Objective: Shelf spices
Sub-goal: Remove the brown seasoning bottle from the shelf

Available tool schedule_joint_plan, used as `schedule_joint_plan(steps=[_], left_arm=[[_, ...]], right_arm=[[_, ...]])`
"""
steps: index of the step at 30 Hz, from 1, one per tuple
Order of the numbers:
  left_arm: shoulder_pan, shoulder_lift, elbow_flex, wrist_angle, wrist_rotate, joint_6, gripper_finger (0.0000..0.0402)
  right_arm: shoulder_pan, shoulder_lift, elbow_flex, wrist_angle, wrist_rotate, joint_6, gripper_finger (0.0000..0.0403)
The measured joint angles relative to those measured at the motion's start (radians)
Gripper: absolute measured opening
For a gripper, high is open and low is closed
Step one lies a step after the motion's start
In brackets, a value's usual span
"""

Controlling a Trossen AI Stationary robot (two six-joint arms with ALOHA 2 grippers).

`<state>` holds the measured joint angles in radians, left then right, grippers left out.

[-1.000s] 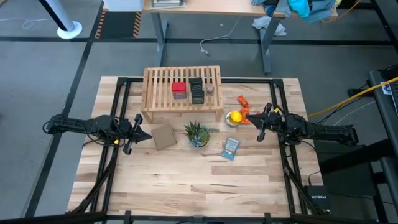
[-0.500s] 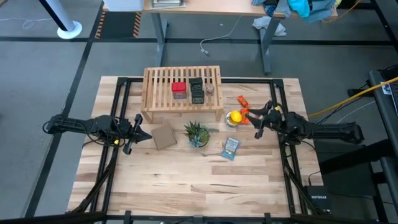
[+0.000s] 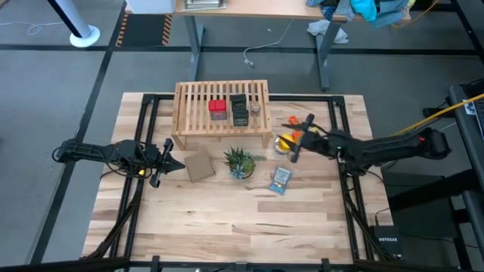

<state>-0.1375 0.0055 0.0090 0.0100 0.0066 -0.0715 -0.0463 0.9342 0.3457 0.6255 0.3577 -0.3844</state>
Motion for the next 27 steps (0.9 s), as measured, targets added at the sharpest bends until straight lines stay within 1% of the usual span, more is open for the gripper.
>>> schedule_joint_plan(steps=[3,4,6,9,11,15,19,21,27], left_arm=[[0.000,0.000,0.000,0.000,0.000,0.000,0.0000],[0.000,0.000,0.000,0.000,0.000,0.000,0.0000],[0.000,0.000,0.000,0.000,0.000,0.000,0.0000],[0.000,0.000,0.000,0.000,0.000,0.000,0.0000],[0.000,0.000,0.000,0.000,0.000,0.000,0.0000],[0.000,0.000,0.000,0.000,0.000,0.000,0.0000],[0.000,0.000,0.000,0.000,0.000,0.000,0.0000],[0.000,0.000,0.000,0.000,0.000,0.000,0.0000],[0.000,0.000,0.000,0.000,0.000,0.000,0.0000]], right_arm=[[-0.009,0.104,0.097,-0.106,0.213,-0.054,0.0198],[-0.021,0.136,0.117,-0.144,0.235,-0.054,0.0198],[-0.054,0.188,0.144,-0.163,0.201,-0.053,0.0198],[-0.141,0.220,0.168,-0.114,0.043,-0.023,0.0198],[-0.214,0.230,0.176,-0.084,-0.090,0.010,0.0198],[-0.353,0.242,0.184,-0.078,-0.351,0.096,0.0198],[-0.469,0.278,0.185,-0.020,-0.604,0.160,0.0198],[-0.511,0.310,0.187,0.036,-0.686,0.174,0.0198],[-0.579,0.451,0.287,0.030,-0.865,0.197,0.0198]])
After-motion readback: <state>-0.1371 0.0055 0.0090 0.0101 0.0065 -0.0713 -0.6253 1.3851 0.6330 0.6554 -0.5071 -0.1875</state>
